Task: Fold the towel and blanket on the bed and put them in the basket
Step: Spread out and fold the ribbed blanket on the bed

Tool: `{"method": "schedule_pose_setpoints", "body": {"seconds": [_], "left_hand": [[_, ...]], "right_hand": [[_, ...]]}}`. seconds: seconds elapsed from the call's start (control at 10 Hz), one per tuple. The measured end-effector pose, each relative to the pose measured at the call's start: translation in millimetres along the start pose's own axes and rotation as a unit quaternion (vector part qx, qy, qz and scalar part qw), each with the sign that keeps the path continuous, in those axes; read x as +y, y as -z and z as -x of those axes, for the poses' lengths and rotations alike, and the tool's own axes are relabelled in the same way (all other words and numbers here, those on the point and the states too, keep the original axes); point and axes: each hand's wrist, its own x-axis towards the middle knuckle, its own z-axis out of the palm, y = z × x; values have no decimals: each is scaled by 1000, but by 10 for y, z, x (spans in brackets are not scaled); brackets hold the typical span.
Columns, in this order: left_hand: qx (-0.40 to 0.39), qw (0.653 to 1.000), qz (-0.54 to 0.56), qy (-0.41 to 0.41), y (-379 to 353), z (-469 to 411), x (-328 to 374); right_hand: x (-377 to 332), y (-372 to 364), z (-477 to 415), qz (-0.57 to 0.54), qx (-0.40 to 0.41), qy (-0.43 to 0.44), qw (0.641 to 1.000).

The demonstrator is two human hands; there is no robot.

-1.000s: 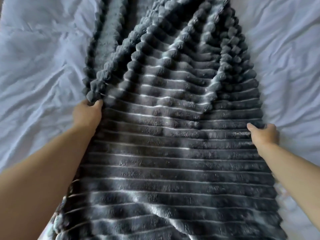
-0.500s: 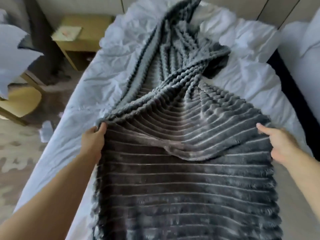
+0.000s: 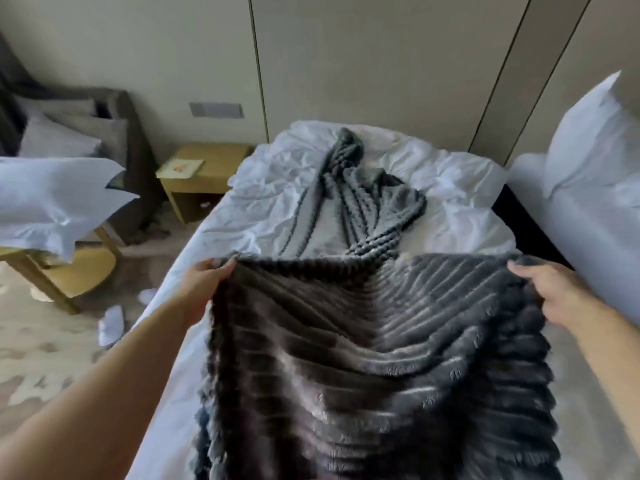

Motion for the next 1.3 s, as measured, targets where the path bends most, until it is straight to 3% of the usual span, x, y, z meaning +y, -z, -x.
{"method": "schedule_pose_setpoints", "body": {"seconds": [0.1,0.2,0.3,0.4,0.5,0.6,0.7,0.8,0.9,1.0,1.2,1.3], "left_hand": [[-11,999,34,12,-105,49,-135],[42,985,-164,-11,-203,36,-620],[-23,925,-379,-4,-213,120,-1166],[-163,812,-557,61,-152,302,-1769],[-281,666,-675,149,-77,494,-2284],[-388,533,-709,252,-25,741,-2569],[-411,515,-700,275,-125,902,-2564],[-298,636,-675,226,-228,788,-2543],[-164,771,-598,148,-372,639,-2487],[-193,819,-519,149,-625,521,-2384],[-158,877,-427,152,-1045,101,-2545],[-172,885,-388,191,-1242,-123,-2728]], "right_hand": [[113,-88,21,-54,105,113,987],[697,-256,93,154,124,155,968],[1511,-382,214,412,-43,90,906],[2292,-346,458,559,-173,-48,809],[2796,-196,810,661,-231,-134,701],[2927,-244,913,705,-249,-174,640],[2771,-457,807,733,-259,-161,608],[2703,-643,699,739,-270,-158,597],[2480,-1029,495,702,-231,-107,665],[2166,-1617,264,641,-229,-67,729],[1817,-2597,-251,467,-223,41,855],[1869,-3017,-499,363,-264,6,893]]}}
